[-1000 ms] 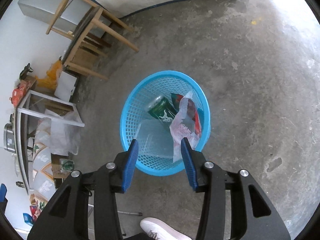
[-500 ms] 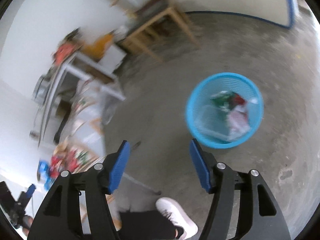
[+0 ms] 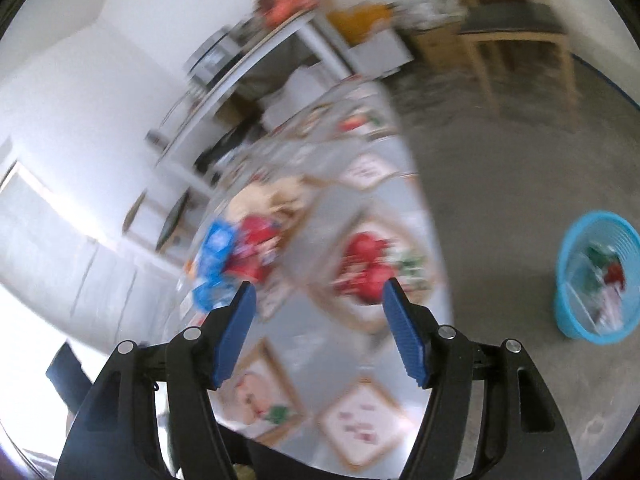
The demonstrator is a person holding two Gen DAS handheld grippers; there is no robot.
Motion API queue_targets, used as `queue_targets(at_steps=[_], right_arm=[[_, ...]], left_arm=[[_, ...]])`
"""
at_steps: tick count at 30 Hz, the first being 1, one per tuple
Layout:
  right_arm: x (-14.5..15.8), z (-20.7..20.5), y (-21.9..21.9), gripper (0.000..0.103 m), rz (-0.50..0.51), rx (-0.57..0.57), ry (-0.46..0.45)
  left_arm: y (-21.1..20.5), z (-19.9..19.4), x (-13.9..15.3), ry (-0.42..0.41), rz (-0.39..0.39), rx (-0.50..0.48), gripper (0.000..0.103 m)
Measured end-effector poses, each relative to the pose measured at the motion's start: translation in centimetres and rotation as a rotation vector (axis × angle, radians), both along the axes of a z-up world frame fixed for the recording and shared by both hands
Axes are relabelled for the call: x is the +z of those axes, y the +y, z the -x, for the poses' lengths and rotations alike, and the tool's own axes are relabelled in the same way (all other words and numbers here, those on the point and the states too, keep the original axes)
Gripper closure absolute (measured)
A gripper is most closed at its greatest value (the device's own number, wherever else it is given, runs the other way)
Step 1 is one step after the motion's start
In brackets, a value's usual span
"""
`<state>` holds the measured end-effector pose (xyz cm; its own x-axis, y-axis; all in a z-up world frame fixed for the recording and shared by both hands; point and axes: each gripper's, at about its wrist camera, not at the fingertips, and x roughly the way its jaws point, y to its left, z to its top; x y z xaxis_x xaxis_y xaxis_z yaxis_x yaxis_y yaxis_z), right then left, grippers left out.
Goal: Collect trash
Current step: 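Return both tools to the table above the remaining trash, then grasp the red-printed clear bag with the left tool while the right tool grasps the blue wrapper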
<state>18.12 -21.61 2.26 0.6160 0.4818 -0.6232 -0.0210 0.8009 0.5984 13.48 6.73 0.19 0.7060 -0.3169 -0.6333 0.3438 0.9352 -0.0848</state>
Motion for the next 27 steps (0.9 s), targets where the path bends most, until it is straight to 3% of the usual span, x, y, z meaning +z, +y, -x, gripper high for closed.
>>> queue_targets(at_steps=[3,6,8,10,13,16,23,27], right_arm=[[0.6,-1.0,4.0,0.039,0.018,0.088,0.009],[0.4,-1.3,7.4,0.039,0.041,0.165,0.035],[0.1,-1.5,9.1,0.039,0.059,0.203,0.051],[-0.1,-1.6,10.2,0.039,0.064,0.229,0.068],[-0.2,-2.0,11.3,0.039,0.065,0.247,0.088],[0.0,-2.2,11.9,0.039,0.070,0.255,0.096],[0.2,-2.7,12.7,0.039,0.072,0.268,0.102],[0.1,-2.9,12.8,0.039,0.071,0.264,0.104]], left_arm=[[2.0,-1.2,-0.7,0.005,-0.009,0.052,0.021],[2.4,-2.2,-1.7,-0.007,-0.088,0.047,0.021],[1.7,-2.4,-2.8,-0.012,-0.218,0.034,0.021],[0.3,-2.6,-4.4,-0.039,-0.416,0.019,0.021],[-1.0,-2.7,-5.8,-0.041,-0.521,-0.035,0.026],[-1.3,-3.5,-6.8,-0.012,-0.569,-0.037,0.040],[-1.0,-4.8,-7.3,0.021,-0.557,-0.040,0.083],[-1.3,-4.1,-7.2,0.035,-0.538,-0.065,0.096]])
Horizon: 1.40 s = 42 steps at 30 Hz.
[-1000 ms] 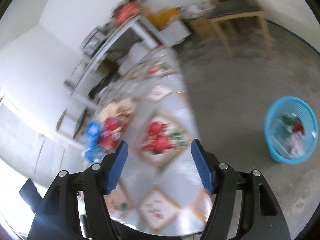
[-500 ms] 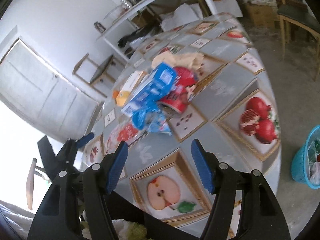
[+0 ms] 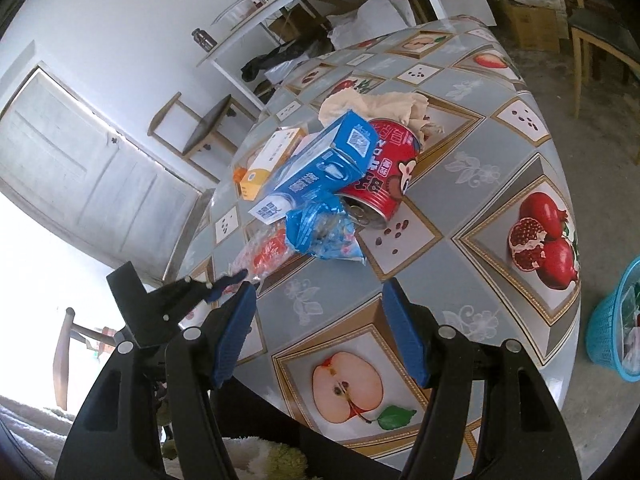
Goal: Collect trash
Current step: 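Grasp the red-printed clear bag with the left tool while the right tool grasps the blue wrapper, then carry the red-printed bag and blue wrapper to the wastebasket and release both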
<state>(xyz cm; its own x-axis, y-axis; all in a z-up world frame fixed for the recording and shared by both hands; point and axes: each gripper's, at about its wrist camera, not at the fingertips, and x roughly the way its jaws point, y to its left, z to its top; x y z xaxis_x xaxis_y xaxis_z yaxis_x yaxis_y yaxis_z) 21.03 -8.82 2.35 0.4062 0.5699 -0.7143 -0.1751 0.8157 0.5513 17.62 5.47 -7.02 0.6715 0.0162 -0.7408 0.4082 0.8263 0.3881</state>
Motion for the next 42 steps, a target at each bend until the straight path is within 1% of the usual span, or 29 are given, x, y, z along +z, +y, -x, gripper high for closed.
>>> queue_targets(at_steps=[2,5,7,11,12,15,19,22,26,28,30,31,33,35,38,42], right_arm=[[0.0,-0.1,0.0,0.039,0.000,-0.003,0.000],[-0.1,-0.5,0.2,0.039,0.009,-0.008,-0.003],[0.0,-0.9,0.8,0.039,0.039,-0.009,-0.018],[-0.1,-1.8,2.4,0.039,0.134,-0.009,-0.074],[-0.3,-2.2,3.1,0.039,0.163,-0.008,-0.090],[-1.3,-3.4,4.1,0.039,0.197,-0.017,-0.087],[-2.5,-5.0,5.7,0.039,0.230,-0.031,-0.084],[-3.0,-5.5,6.5,0.045,0.254,-0.043,-0.084],[-3.4,-5.7,7.2,0.057,0.282,-0.051,-0.072],[-3.5,-5.7,7.4,0.061,0.295,-0.052,-0.073],[-3.5,-5.6,7.3,0.069,0.292,-0.054,-0.068],[-3.5,-5.6,7.3,0.071,0.288,-0.053,-0.065],[-3.5,-5.5,6.9,0.078,0.268,-0.055,-0.056],[-3.3,-5.2,6.6,0.081,0.253,-0.057,-0.052],[-2.9,-4.6,6.1,0.085,0.221,-0.054,-0.047],[-2.2,-3.6,5.5,0.087,0.141,-0.034,-0.026]], left_arm=[[-0.2,0.6,0.4,0.004,0.022,-0.010,0.100],[-0.4,1.6,0.9,0.014,0.062,-0.013,0.101],[-0.5,2.4,1.5,0.025,0.101,-0.009,0.101],[-0.3,3.7,2.6,0.054,0.202,-0.008,0.102],[-0.1,4.1,3.0,0.068,0.247,-0.005,0.102],[0.6,5.0,3.7,0.106,0.363,0.007,0.102],[1.7,5.7,4.2,0.137,0.461,0.030,0.102],[2.6,6.2,4.4,0.143,0.493,0.054,0.102],[3.9,6.4,4.6,0.152,0.545,0.097,0.102],[4.8,6.4,4.7,0.151,0.567,0.115,0.102],[5.3,6.3,4.7,0.149,0.585,0.131,0.102],[5.5,6.3,4.7,0.149,0.594,0.136,0.102],[5.8,6.3,4.7,0.147,0.609,0.147,0.102],[6.0,6.1,4.7,0.142,0.613,0.154,0.102],[6.2,6.1,4.8,0.137,0.622,0.160,0.102],[6.3,6.0,4.9,0.128,0.630,0.160,0.102]])
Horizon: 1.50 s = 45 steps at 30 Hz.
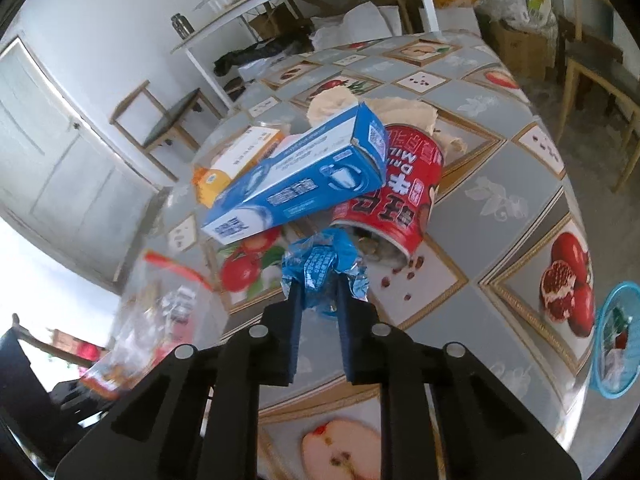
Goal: Collect trash
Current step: 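Carry the red-printed bag and blue wrapper to the wastebasket and release both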
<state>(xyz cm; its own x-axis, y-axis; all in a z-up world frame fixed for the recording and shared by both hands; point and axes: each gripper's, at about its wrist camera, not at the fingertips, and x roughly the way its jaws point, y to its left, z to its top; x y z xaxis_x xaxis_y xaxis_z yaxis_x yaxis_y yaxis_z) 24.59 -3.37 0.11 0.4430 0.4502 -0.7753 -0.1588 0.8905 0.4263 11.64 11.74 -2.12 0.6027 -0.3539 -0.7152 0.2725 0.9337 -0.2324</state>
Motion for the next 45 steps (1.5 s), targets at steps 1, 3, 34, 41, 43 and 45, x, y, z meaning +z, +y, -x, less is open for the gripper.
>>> queue_targets(at_steps=[1,3,34,41,43,45], right_arm=[[0.2,0.3,-0.3,0.087,-0.030,0.007,0.007],[0.4,0.7,-0.7,0.088,-0.066,0.012,0.013],[3.4,8.7,-13.0,0.088,-0.245,-0.186,-0.106],[3.8,15.7,-24.1,0.088,-0.229,-0.500,-0.194],[3.2,18.5,-28.1,0.088,-0.226,-0.627,-0.200],[2.4,21.2,-31.4,0.088,-0.219,-0.737,-0.200]], left_arm=[[0.0,0.0,0.0,-0.002,-0.002,-0.001,0.102],[0.0,0.0,0.0,-0.005,0.000,-0.002,0.102],[-8.9,0.3,7.1,-0.216,0.054,-0.187,0.102],[-17.1,-1.7,9.8,-0.200,0.093,-0.391,0.102],[-19.6,-2.2,10.5,-0.187,0.119,-0.453,0.102],[-22.5,-2.4,11.1,-0.184,0.140,-0.524,0.102]])
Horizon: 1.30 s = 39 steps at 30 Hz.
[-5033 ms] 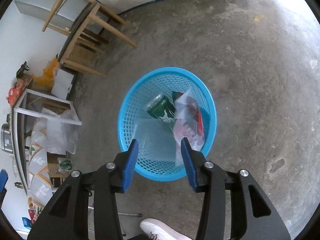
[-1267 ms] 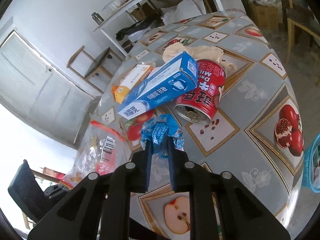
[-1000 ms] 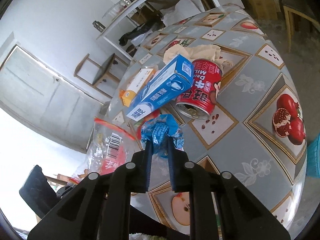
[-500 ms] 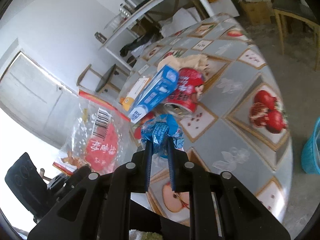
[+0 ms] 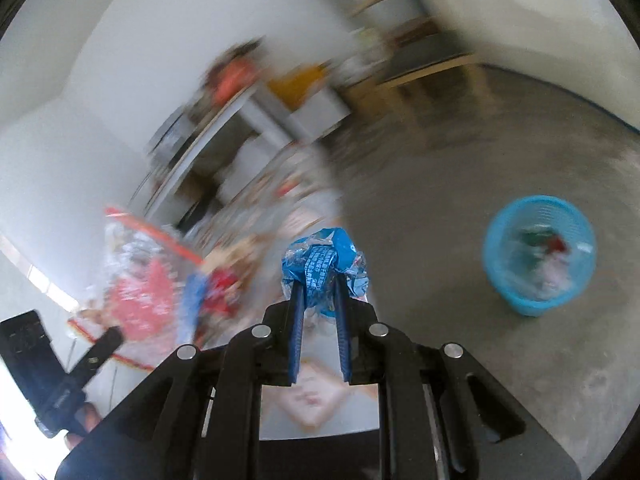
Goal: Collect trash
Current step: 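Carry the red-printed bag and blue wrapper to the wastebasket and release both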
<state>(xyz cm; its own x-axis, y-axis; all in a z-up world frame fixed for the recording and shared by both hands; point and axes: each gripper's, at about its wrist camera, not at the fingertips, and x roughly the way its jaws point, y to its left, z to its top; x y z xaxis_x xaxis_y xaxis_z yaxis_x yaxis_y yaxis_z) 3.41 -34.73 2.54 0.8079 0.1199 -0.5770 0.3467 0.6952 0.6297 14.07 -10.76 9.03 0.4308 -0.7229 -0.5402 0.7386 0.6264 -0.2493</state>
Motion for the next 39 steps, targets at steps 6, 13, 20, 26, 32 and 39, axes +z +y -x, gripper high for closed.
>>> queue_targets(at_steps=[6,13,20,26,32,39], right_arm=[[-4.1,6.3,-6.5,0.088,-0.058,-0.225,0.052],[-9.0,7.9,-9.5,0.088,-0.138,-0.306,0.112],[-11.2,8.2,-11.7,0.088,-0.164,-0.348,0.141],[-13.2,8.0,-13.6,0.088,-0.173,-0.377,0.185],[-16.8,6.2,-15.7,0.088,-0.212,-0.387,0.214],[-20.1,1.0,-17.1,0.088,-0.238,-0.338,0.262]], left_arm=[[-9.3,-1.7,-0.3,0.093,0.006,-0.179,0.102],[-20.5,-5.5,-6.5,0.307,-0.095,-0.272,0.102],[-30.3,-8.2,-13.9,0.395,-0.236,-0.277,0.102],[-37.1,-9.5,-20.0,0.380,-0.322,-0.215,0.074],[-36.4,-10.8,-24.3,0.495,-0.374,-0.111,0.048],[-31.2,-11.3,-19.3,0.448,-0.280,-0.095,0.043]])
